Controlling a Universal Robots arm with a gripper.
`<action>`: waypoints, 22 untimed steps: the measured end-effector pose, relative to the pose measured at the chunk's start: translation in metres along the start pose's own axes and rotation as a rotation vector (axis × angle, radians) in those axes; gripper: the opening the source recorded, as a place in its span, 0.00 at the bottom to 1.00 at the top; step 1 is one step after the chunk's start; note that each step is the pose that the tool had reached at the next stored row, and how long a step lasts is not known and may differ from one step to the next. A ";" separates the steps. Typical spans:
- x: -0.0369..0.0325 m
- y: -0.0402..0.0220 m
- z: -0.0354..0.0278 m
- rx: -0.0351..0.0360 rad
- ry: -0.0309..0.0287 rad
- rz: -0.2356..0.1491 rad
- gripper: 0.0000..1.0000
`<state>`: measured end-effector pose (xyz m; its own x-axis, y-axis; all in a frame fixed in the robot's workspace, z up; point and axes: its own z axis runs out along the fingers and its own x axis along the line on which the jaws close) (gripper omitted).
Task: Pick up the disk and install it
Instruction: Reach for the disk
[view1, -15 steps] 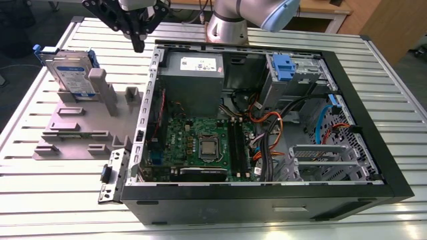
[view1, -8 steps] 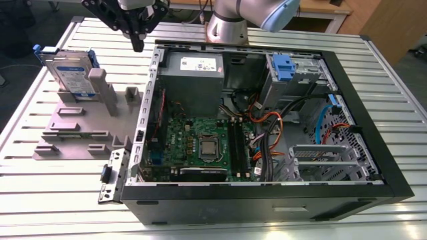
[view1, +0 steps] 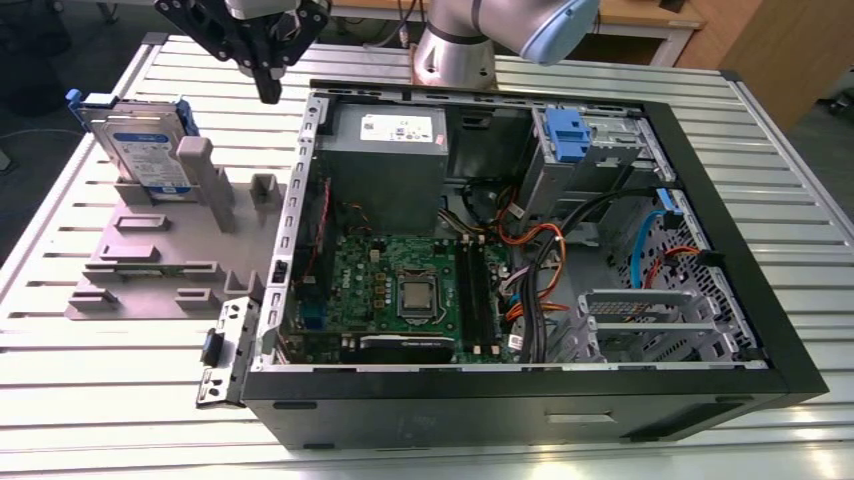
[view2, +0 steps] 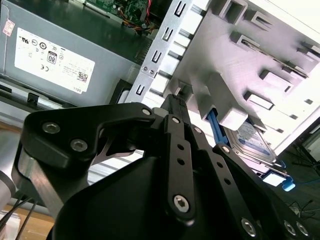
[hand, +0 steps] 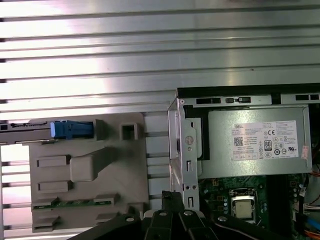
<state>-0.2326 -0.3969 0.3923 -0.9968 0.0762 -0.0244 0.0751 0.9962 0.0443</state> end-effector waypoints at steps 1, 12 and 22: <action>0.0006 0.0000 0.0000 0.0000 0.0000 0.000 0.11; 0.0065 -0.0005 0.0000 0.0000 0.0000 0.000 0.11; 0.0148 -0.0011 0.0000 0.0000 0.0000 0.000 0.11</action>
<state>-0.2474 -0.3969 0.3919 -0.9968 0.0762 -0.0245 0.0751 0.9962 0.0444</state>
